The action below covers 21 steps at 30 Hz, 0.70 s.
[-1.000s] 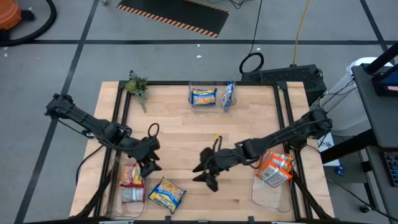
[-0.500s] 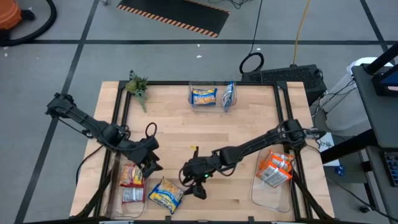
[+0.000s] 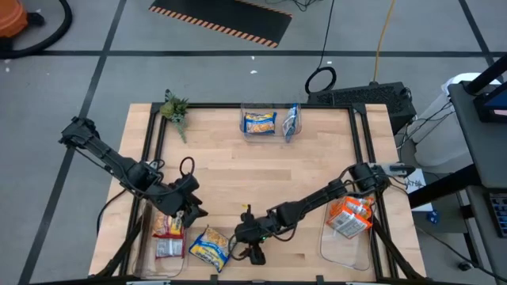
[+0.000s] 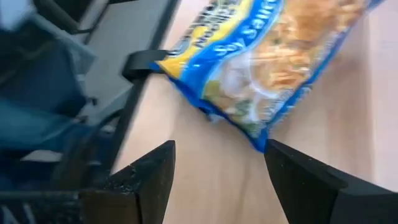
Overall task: Sort Maruchan noodles
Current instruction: Put the blue noodle pack into the top transparent bin
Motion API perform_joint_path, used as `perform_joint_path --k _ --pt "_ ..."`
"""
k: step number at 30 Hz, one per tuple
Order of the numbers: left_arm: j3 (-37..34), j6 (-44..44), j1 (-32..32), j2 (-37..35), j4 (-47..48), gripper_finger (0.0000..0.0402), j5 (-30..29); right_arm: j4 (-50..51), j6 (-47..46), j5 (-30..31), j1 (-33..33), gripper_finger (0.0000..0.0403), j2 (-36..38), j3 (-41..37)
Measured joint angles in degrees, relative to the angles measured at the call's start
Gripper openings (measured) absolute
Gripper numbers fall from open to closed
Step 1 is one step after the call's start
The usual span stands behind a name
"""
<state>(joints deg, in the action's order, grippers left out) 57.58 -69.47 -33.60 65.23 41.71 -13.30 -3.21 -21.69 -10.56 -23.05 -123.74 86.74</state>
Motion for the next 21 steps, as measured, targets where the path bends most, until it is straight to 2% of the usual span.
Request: perform_joint_path --k 6,8,12,21 --pt "0.0 0.48 0.08 0.02 0.1 0.0271 -0.3 -0.74 2.18 5.38 -0.29 0.0238 -0.16 0.0" --pt "0.0 0.54 0.09 0.02 0.1 0.0271 -0.3 -2.0 2.82 4.83 -0.14 0.0238 -0.64 0.0" --pt "0.0 -0.47 0.42 0.02 0.0 0.0271 -0.31 -8.3 3.13 -0.13 0.33 0.0237 -3.68 0.0" --pt "0.0 -2.24 0.45 0.02 -1.27 0.0271 -0.27 -10.48 4.92 1.57 0.48 0.0237 -7.26 0.0"
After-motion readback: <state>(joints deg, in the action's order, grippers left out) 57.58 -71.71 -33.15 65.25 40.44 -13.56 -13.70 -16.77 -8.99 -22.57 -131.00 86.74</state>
